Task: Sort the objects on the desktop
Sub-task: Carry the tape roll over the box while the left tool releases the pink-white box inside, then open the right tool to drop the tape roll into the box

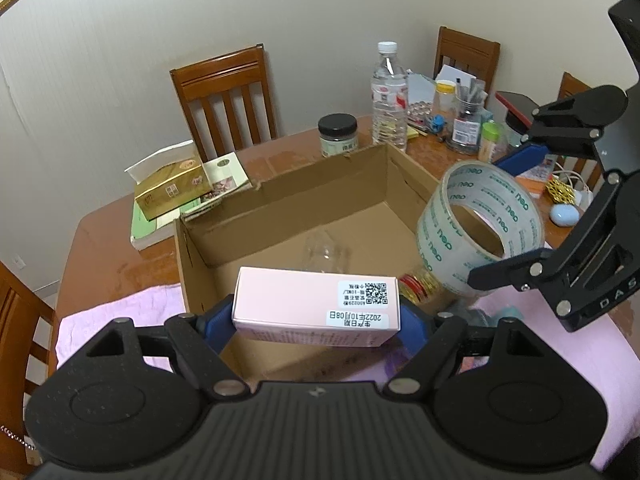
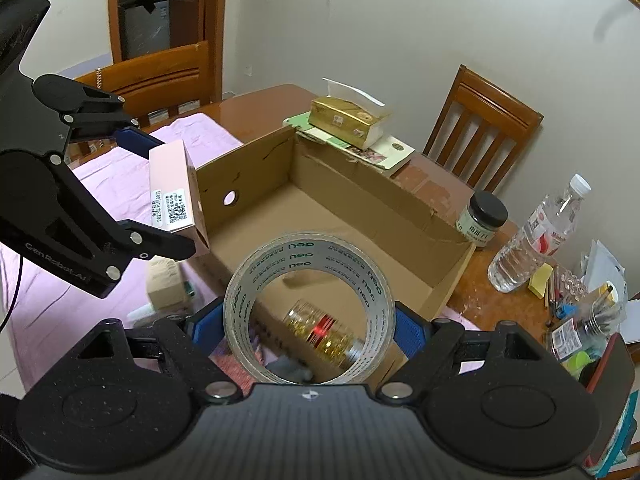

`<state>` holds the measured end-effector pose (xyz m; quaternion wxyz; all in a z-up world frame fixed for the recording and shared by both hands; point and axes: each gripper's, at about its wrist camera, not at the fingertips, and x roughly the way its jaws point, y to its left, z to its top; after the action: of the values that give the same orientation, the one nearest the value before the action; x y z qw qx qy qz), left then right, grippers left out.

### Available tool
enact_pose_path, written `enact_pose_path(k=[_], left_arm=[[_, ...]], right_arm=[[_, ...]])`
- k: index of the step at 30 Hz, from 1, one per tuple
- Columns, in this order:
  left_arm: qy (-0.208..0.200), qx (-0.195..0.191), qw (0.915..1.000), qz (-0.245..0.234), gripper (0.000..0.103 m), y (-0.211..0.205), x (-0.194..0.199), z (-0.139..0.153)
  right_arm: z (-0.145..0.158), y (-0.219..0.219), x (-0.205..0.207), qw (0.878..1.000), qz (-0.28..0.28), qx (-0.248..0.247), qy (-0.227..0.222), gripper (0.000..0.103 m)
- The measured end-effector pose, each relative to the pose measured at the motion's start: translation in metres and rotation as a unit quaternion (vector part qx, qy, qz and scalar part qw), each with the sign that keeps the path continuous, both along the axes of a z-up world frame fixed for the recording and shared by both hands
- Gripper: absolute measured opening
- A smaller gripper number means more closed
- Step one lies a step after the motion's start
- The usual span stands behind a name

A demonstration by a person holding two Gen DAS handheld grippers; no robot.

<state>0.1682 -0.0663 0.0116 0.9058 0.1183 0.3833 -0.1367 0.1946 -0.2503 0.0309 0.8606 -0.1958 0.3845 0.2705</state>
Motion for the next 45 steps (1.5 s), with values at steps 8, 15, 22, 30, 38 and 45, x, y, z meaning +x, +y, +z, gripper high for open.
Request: enact_pose_path(k=[8, 15, 22, 30, 38, 45], left_arm=[[0.014, 0.003, 0.9996, 0.024, 0.081, 0.011, 0.036, -0.015], [0.033, 0.009, 0.999, 0.027, 0.081, 0.016, 0.049, -0.03], [0.043, 0.012, 0.9988, 0.022, 0.082, 0.016, 0.052, -0.038], [0.045, 0.014, 0.9985, 0.029, 0.092, 0.019, 0.052, -0.042], [0.038, 0.018, 0.9988, 0.026, 0.093, 0.017, 0.049, -0.041], [0.043, 0.019, 0.9985, 0.029, 0.093, 0.017, 0.047, -0.042]], right_arm=[[-0.005, 0.001, 0.033, 1.0, -0.017, -0.001, 0.006, 0.088], [-0.011, 0.004, 0.049, 1.0, -0.02, 0.0, 0.015, 0.088], [-0.019, 0.007, 0.063, 0.999, -0.022, -0.003, 0.025, 0.088], [-0.03, 0.009, 0.077, 0.999, -0.028, -0.004, 0.037, 0.088], [-0.039, 0.01, 0.086, 0.998, -0.03, -0.007, 0.046, 0.088], [-0.046, 0.012, 0.092, 0.998, -0.04, -0.01, 0.046, 0.089]])
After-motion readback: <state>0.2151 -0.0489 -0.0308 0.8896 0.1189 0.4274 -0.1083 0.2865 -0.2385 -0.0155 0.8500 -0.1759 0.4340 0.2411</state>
